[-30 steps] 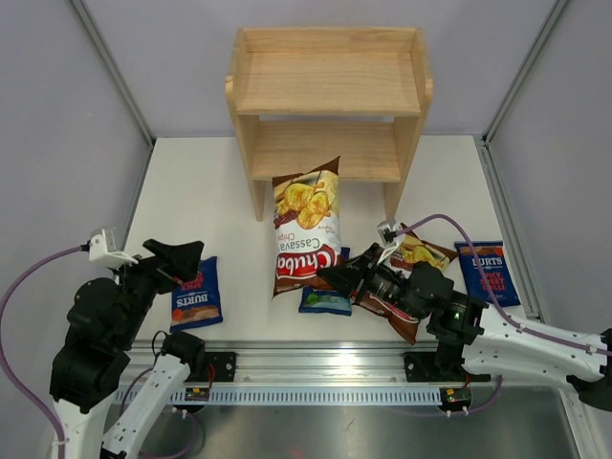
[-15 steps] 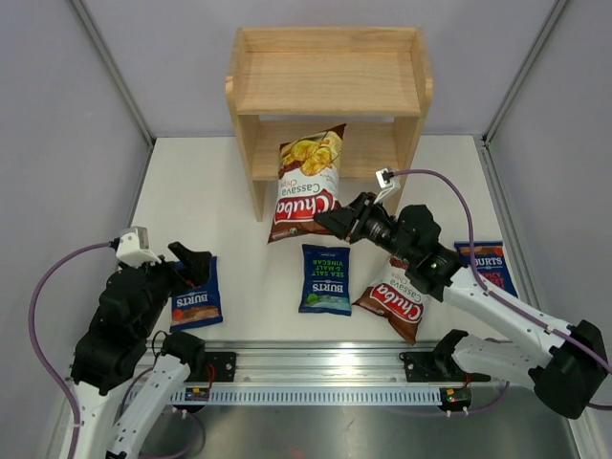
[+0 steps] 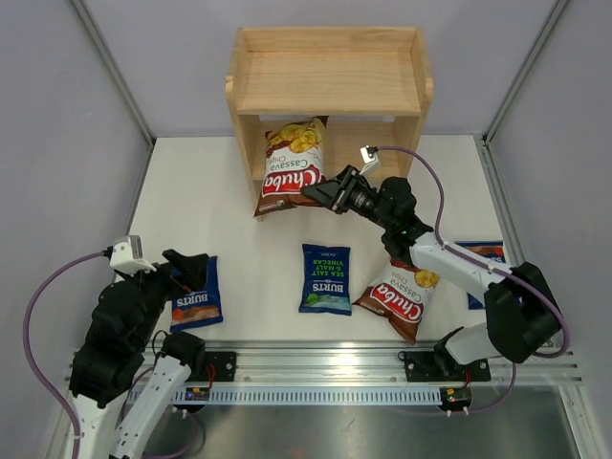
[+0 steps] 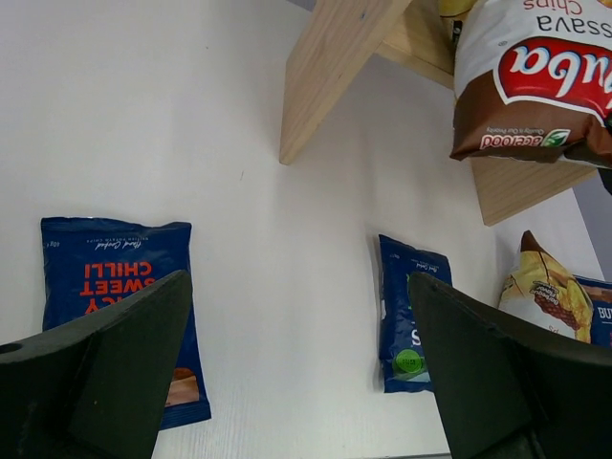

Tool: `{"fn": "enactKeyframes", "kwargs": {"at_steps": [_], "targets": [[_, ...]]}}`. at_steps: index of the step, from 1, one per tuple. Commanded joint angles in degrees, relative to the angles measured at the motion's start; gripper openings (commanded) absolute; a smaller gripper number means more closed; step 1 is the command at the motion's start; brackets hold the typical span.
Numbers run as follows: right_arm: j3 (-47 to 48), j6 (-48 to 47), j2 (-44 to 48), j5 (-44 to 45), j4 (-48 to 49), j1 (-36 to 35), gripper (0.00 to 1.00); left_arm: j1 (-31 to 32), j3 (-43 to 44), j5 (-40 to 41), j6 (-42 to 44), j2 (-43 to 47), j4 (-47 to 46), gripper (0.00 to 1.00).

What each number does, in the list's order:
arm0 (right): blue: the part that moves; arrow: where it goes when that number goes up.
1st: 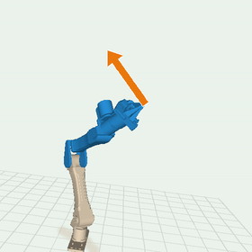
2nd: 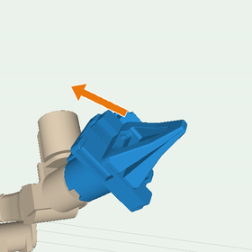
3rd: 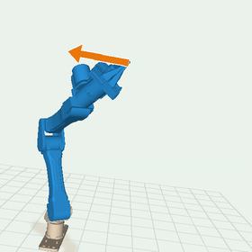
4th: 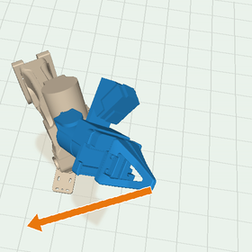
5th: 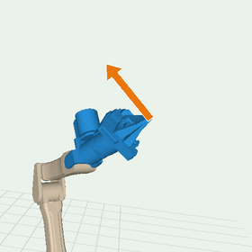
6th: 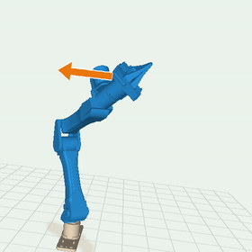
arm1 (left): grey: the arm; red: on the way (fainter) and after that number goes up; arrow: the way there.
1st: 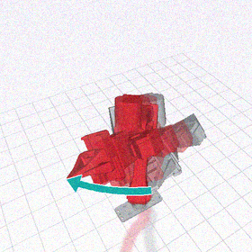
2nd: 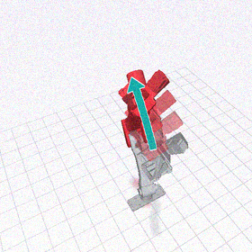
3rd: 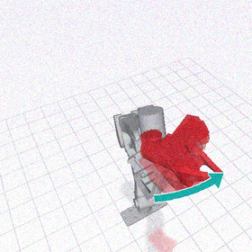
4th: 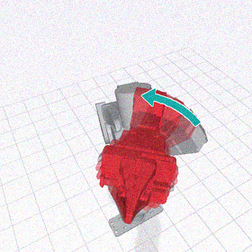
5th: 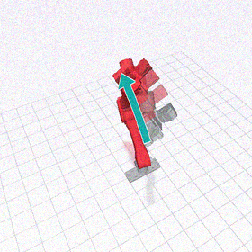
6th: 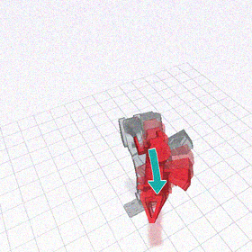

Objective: Place and organize the chips bags onto the shelf

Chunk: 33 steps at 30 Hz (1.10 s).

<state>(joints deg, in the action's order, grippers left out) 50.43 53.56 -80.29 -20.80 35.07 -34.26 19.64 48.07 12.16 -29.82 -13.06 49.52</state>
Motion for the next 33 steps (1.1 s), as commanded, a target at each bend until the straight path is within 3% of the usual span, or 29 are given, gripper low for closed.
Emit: {"fn": "enactKeyframes", "kwargs": {"at_steps": [1, 10, 22, 33], "targets": [[5.5, 5.0, -3.3, -3.6, 13.0, 1.2, 0.13, 0.1, -0.5, -1.2, 1.3, 1.2, -3.6, 0.99], [15.0, 10.9, -15.2, -7.0, 14.9, 3.3, 0.14, 0.1, -0.7, -2.4, 1.8, 1.9, -3.9, 0.99], [25.6, 11.2, -25.3, -11.0, 9.1, 5.7, 0.16, 0.1, -0.8, -2.9, 2.1, 2.3, -4.3, 0.99], [27.7, 13.1, -29.0, -14.1, 8.7, 6.2, 0.2, 0.1, -1.0, -3.1, 2.1, 3.0, -4.4, 0.99]]}}
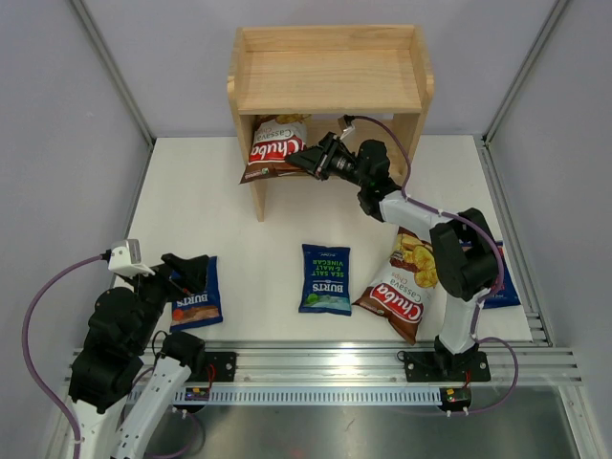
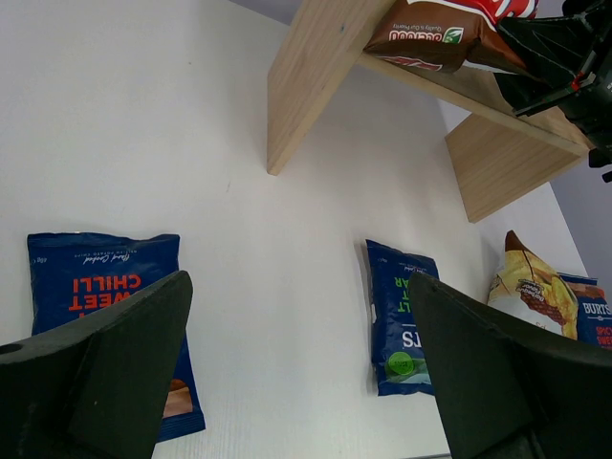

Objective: Place and organize the chips bags onto the shelf

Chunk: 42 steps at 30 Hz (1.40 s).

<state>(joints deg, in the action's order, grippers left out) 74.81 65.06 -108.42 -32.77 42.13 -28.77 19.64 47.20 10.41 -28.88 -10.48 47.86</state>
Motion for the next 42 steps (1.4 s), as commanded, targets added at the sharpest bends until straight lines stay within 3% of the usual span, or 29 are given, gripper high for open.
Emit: {"fn": "enactKeyframes", "kwargs": {"at_steps": [1, 13, 23, 28, 33, 42], "targets": [[3.2, 1.4, -0.7, -1.7, 1.3, 0.7, 0.22, 0.1, 0.0, -1.4, 1.1, 0.4, -2.7, 0.99], [2.3, -8.9, 7.2, 7.8, -17.5, 0.7, 0.51, 0.1, -0.1, -1.5, 1.0, 0.6, -2.9, 0.99], [0.7, -10.9, 11.1, 12.8, -24.9, 0.7, 0.51, 0.1, -0.2, -1.7, 1.0, 0.6, -2.9, 0.99], [1.7, -14.1, 13.0, 16.5, -32.0, 0.6, 0.43, 0.1, -0.2, -1.9, 0.9, 0.6, -3.0, 0.99], [2.6, -15.7, 12.5, 16.6, -32.9, 0.7, 0.3, 0.1, -0.4, -2.0, 1.0, 0.6, -3.1, 0.99], [9.0, -16.2, 7.3, 13.5, -32.5, 0.7, 0.29, 0.1, -0.4, -2.2, 1.1, 0.6, -3.1, 0.99]]}}
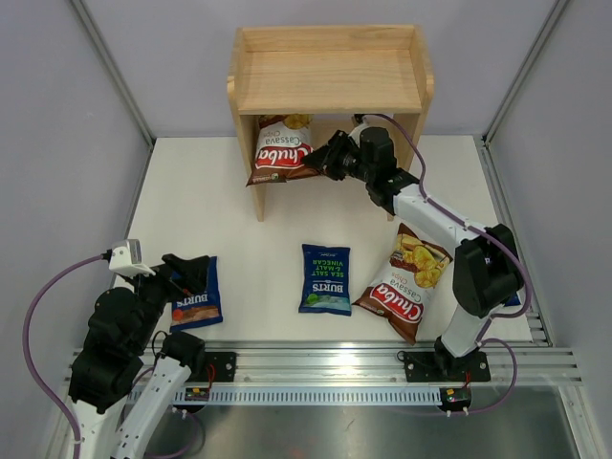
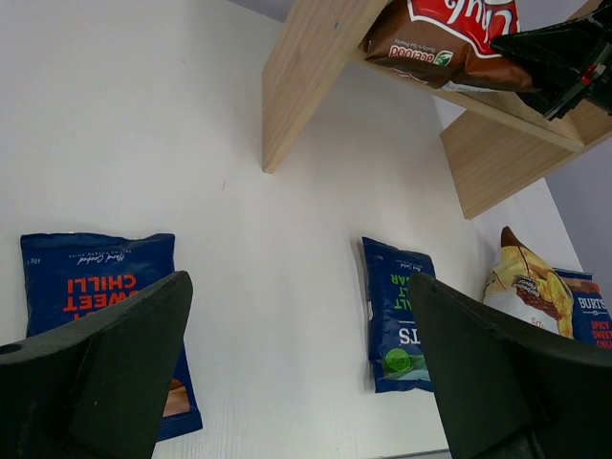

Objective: Place and organize the chips bags onto the shelf

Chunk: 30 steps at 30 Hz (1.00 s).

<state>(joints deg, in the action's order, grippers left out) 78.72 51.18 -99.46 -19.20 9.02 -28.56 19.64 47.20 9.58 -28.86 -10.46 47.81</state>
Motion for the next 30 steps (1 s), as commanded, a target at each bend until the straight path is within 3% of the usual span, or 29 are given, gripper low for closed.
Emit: {"fn": "enactKeyframes", "kwargs": {"at_steps": [1, 8, 21, 30], "targets": [[5.8, -2.7, -2.1, -0.5, -0.1, 0.4, 0.29, 0.1, -0.4, -1.3, 1.1, 0.7, -3.1, 0.99], [7.4, -3.8, -2.5, -0.8, -1.7, 0.4, 0.34, 0.1, -0.4, -1.4, 1.0, 0.7, -3.1, 0.99], [-1.2, -3.6, 9.5, 2.9, -4.9, 0.4, 0.62, 0.1, -0.4, -1.6, 0.9, 0.0, -3.3, 0.99], [-9.9, -8.8, 21.6, 4.7, -12.3, 0.4, 0.74, 0.1, -0.3, -1.8, 1.1, -1.1, -3.3, 0.99]]}}
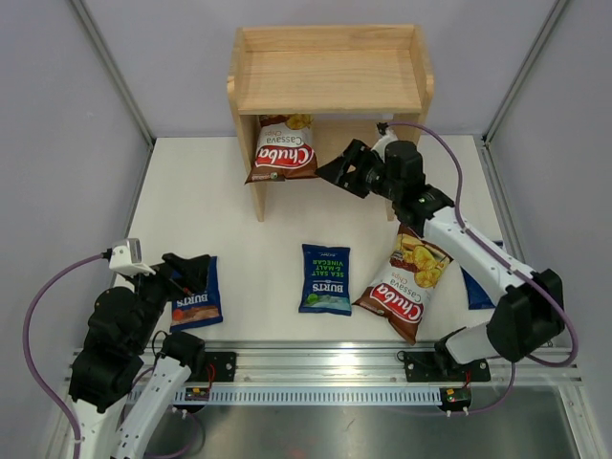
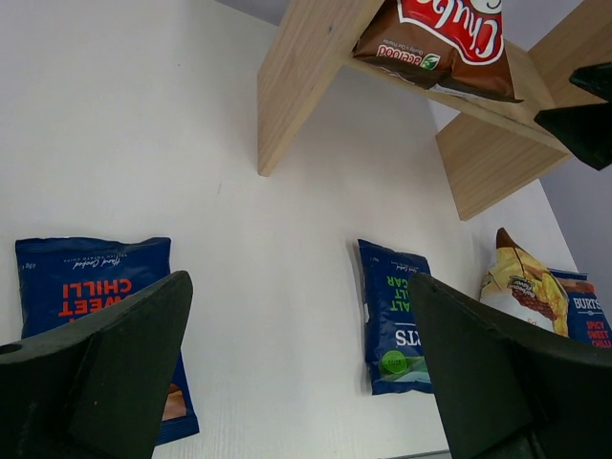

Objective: Place and organize the chips bags onto the shelf

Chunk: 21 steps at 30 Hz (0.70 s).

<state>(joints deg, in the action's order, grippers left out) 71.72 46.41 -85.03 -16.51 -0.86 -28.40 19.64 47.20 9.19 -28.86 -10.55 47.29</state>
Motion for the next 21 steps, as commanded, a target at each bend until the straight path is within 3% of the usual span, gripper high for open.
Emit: {"fn": "enactKeyframes", "kwargs": {"at_steps": [1, 8, 13, 21], "targets": [[-3.8, -4.9, 8.5, 2.4, -3.6, 0.4, 0.76, 0.1, -0.3, -1.5, 1.1, -1.1, -2.7, 0.99], [-9.7, -14.9, 21.3, 15.7, -20.0, 0.9, 0.87, 0.1, -0.4, -2.2, 1.3, -1.8, -2.8, 0.99], [-14.9, -14.5, 26.3, 19.2, -27.7, 6.5, 0.99, 0.1, -0.4, -2.8, 1.4, -1.8, -2.9, 0.99], [-22.1, -12.8, 30.6, 28.3, -31.9, 16.5, 0.99, 0.1, -0.5, -4.2, 1.8, -1.1, -3.1, 0.99]]}}
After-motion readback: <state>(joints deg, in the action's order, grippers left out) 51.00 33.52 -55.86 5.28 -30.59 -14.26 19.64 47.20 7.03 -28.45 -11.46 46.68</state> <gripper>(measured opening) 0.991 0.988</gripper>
